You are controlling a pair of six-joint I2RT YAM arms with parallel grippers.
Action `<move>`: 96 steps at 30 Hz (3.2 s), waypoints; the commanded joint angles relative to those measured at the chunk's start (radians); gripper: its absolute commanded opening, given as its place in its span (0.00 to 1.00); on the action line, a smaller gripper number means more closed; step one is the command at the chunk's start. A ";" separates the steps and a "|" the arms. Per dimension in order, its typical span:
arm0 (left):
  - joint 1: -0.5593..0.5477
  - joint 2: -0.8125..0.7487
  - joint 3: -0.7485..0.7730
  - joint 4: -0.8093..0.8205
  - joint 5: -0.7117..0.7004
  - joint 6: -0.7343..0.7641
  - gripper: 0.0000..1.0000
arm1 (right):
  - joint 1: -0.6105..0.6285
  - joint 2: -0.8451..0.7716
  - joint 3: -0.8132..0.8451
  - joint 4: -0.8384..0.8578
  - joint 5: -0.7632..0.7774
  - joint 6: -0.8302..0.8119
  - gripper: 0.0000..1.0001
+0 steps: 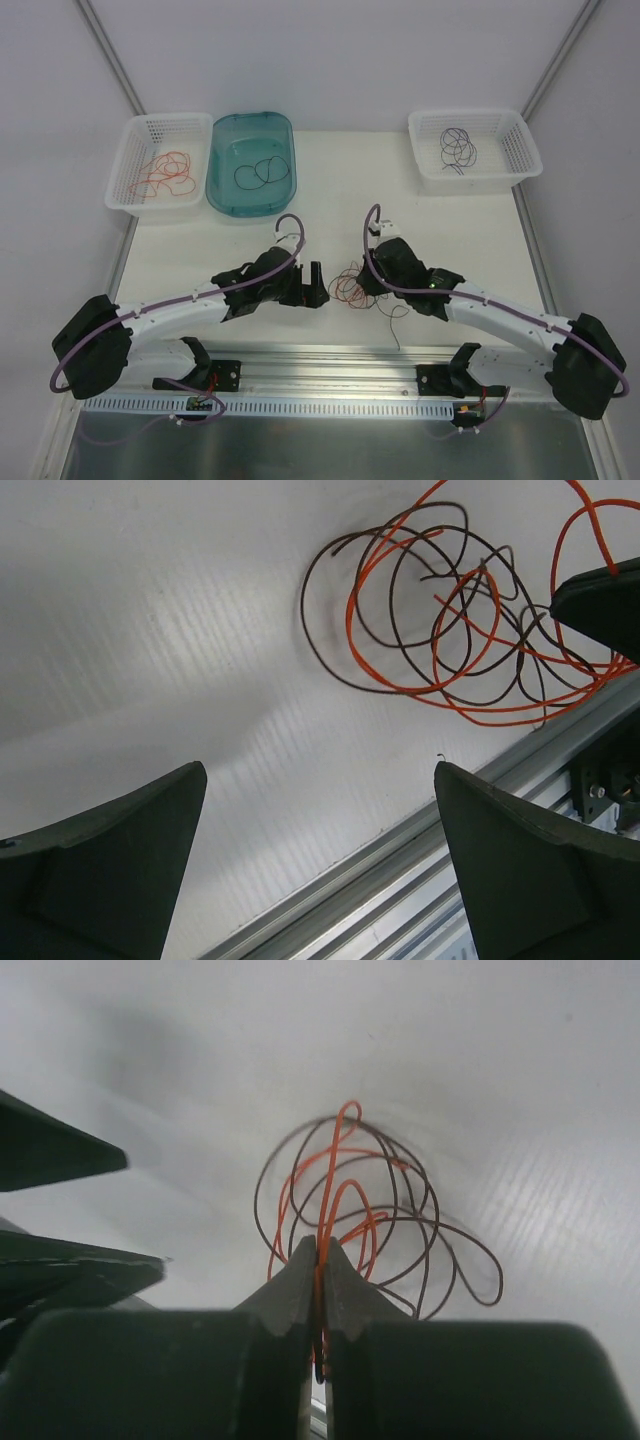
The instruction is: Untangle the cables
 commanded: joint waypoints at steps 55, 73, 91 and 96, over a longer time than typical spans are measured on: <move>0.083 -0.398 -0.047 -0.104 -0.460 0.163 0.01 | -0.070 -0.369 0.130 -0.345 0.283 -0.130 0.02; 0.075 -0.278 0.067 -0.093 0.052 0.204 0.98 | -0.069 -0.096 0.219 -0.244 -0.077 -0.164 0.06; 0.054 -0.370 -0.110 0.181 0.169 0.226 0.98 | -0.067 -0.201 0.728 -0.272 -0.107 -0.316 0.03; 0.052 -0.353 -0.140 0.246 0.155 0.192 0.98 | -0.069 -0.183 0.760 -0.184 -0.120 -0.299 0.06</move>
